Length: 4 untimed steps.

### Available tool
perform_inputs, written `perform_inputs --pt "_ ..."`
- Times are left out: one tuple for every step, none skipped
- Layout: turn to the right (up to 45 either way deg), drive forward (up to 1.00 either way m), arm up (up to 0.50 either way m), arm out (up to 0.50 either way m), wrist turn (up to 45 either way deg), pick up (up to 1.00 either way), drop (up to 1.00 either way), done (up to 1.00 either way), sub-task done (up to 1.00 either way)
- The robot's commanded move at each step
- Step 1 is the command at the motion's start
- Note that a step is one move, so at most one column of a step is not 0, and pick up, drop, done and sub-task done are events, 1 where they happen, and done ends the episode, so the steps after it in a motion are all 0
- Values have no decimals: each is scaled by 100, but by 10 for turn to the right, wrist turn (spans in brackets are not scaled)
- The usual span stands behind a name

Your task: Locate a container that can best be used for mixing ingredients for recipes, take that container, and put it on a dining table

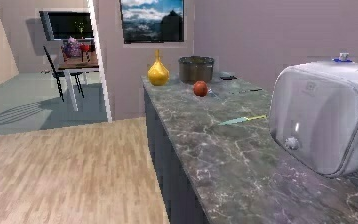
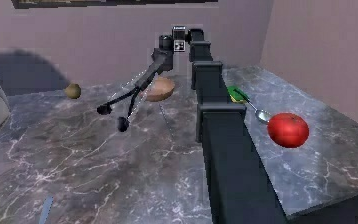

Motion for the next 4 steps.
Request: perform_inputs --pt "0 0 0 0 450 0 0 0 0" --pt "0 0 0 0 450 0 0 0 0" --pt "0 0 0 0 150 0 0 0 0" --pt "0 0 -10 0 0 0 0 0 0"
